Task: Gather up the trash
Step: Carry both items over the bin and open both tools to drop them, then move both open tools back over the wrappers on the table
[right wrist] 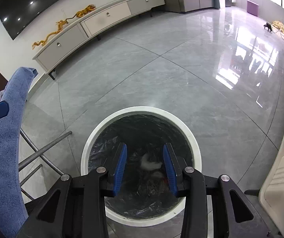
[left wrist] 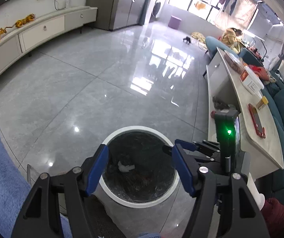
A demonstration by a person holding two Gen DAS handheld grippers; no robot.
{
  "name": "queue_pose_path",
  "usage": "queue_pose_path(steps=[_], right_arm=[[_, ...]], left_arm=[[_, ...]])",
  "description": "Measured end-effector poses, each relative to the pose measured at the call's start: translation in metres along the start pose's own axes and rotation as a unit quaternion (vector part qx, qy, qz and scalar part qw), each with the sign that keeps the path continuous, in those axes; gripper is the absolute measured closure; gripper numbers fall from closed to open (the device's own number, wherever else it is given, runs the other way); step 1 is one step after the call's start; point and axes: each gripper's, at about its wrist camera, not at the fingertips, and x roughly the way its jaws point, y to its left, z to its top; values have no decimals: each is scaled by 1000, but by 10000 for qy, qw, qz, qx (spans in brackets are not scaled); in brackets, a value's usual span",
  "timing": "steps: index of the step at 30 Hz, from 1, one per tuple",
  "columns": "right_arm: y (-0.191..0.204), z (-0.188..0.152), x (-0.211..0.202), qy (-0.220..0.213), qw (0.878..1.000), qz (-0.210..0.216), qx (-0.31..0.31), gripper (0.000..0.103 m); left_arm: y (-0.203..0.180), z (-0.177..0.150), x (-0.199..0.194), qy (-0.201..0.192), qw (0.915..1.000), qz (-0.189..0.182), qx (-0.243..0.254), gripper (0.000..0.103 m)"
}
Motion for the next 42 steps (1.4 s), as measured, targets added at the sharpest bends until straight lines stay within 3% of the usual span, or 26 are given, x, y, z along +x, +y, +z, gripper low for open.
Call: queue_pose_path(steps=[5, 13, 21, 26, 31, 36, 42], right_arm=[[3, 3, -28, -288, 9996, -24, 57, 65], [41, 8, -88, -869, 9960, -28, -185, 55], [111, 4, -155, -1443, 9869, 213, -690, 33], [151, -7, -188, -1755, 9787, 314, -1013, 15], [178, -15, -215, -2063, 9703, 458, -1178, 0], [206, -28, -233, -2264, 9621, 529, -1428, 0], [226, -37, -239, -2319, 9581, 613, -1565, 0]], left_arm=[[-4, -10, -38, -656, 9962, 574, 19, 38], [1, -44, -103, -1144, 9854, 1237, -233, 38], [19, -89, -189, -2082, 9525, 2156, -539, 38], [32, -113, -225, -2177, 9402, 2530, -684, 38], [44, -141, -260, -2450, 9215, 2885, -870, 38], [56, -165, -279, -2589, 9051, 3186, -1103, 38], [69, -182, -288, -2614, 8961, 3343, -1298, 37]])
